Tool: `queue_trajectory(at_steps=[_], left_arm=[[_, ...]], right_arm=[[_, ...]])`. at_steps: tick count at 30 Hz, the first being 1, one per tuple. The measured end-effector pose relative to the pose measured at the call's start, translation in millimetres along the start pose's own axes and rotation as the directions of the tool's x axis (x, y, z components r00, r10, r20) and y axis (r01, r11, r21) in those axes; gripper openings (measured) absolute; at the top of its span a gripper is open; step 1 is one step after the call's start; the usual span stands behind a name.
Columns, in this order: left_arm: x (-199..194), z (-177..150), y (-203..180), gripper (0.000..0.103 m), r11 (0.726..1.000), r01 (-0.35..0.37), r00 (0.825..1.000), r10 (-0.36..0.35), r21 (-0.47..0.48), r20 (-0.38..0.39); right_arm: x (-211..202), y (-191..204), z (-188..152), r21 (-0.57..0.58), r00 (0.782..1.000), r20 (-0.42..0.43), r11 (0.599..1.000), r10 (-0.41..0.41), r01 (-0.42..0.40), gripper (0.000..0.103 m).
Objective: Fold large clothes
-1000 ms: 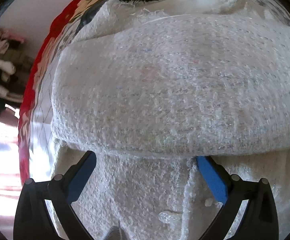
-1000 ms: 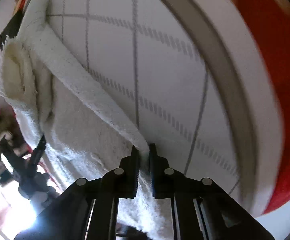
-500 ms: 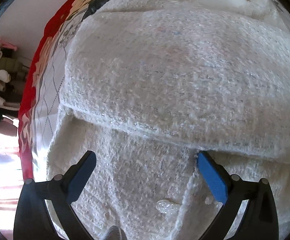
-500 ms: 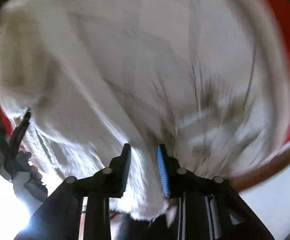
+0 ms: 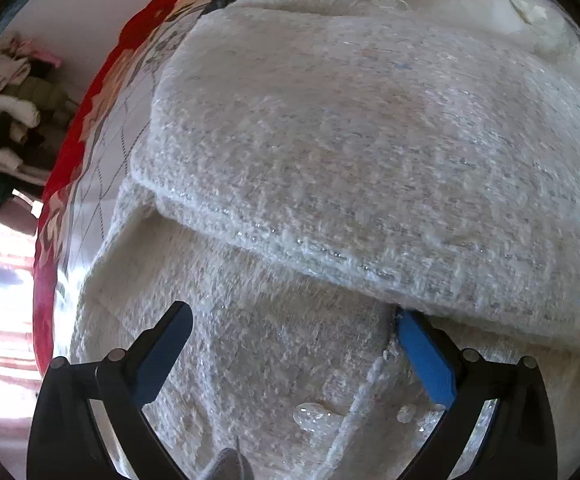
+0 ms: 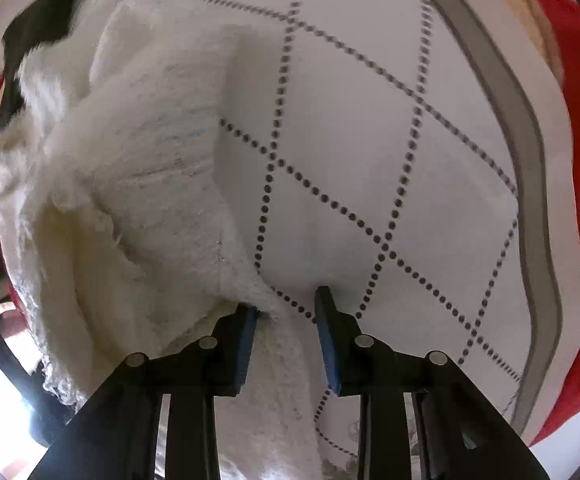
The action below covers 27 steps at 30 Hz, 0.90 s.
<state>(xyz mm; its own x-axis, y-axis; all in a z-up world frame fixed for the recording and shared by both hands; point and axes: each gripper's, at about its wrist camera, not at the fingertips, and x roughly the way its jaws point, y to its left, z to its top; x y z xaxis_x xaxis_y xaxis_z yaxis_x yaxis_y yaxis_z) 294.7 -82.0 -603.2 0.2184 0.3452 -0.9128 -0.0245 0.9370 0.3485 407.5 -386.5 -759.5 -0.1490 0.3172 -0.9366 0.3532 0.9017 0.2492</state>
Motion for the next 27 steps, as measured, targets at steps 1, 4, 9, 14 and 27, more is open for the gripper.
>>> queue_trajectory(at_steps=[1, 4, 9, 14, 27], left_arm=[[-1.9, -0.5, -0.6, 0.103, 1.0, -0.011, 1.0, 0.011, -0.009, -0.003], [-19.7, -3.5, -2.6, 0.103, 0.997, -0.078, 0.997, 0.078, -0.026, -0.007], [-80.7, -33.5, -13.4, 0.103, 0.991, -0.131, 0.991, 0.131, -0.037, -0.007], [-137.6, -84.8, -54.3, 0.103, 0.989, -0.149, 0.987, 0.149, 0.003, -0.055], [-161.7, -186.9, -217.2, 0.103, 0.879, -0.302, 0.948, 0.319, 0.369, 0.015]], right_arm=[[-4.4, 4.5, 6.6, -0.061, 0.999, -0.029, 0.998, -0.028, 0.026, 0.03], [-21.0, 10.5, 15.4, -0.201, 0.992, -0.109, 0.979, -0.058, 0.035, 0.039], [-74.9, -36.8, 16.4, -0.297, 0.988, -0.122, 0.953, -0.092, 0.052, 0.059], [-110.9, -83.0, 15.1, -0.365, 0.977, -0.102, 0.921, -0.186, 0.137, 0.064], [-130.5, -130.2, -18.8, -0.157, 0.965, -0.129, 0.966, -0.226, 0.206, 0.064]])
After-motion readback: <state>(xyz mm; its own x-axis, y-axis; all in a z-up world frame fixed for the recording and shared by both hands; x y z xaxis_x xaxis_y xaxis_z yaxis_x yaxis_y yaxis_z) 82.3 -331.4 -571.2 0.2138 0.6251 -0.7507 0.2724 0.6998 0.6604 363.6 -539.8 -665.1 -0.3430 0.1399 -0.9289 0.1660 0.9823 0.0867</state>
